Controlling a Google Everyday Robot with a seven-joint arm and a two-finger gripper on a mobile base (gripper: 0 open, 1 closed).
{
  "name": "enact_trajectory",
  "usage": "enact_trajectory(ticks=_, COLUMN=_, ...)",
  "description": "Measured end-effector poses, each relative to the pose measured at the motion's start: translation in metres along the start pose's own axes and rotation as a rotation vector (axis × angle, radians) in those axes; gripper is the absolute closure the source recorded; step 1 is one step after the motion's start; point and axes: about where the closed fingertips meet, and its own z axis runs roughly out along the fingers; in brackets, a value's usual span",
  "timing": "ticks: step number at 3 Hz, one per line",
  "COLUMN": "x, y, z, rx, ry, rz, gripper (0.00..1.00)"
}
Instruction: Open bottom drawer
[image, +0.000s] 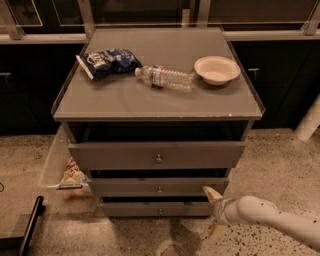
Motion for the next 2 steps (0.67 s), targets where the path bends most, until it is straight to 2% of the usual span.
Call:
enact_trajectory(ticks=1, x=0.0, y=0.001, z=0.002, rx=-0.002, ry=-0.003, rz=0.001, gripper=0.0)
enact_trajectory(ticks=2, x=0.007, y=0.011, z=0.028, rx=-0.012, ry=-0.02, rz=0.025, gripper=0.0)
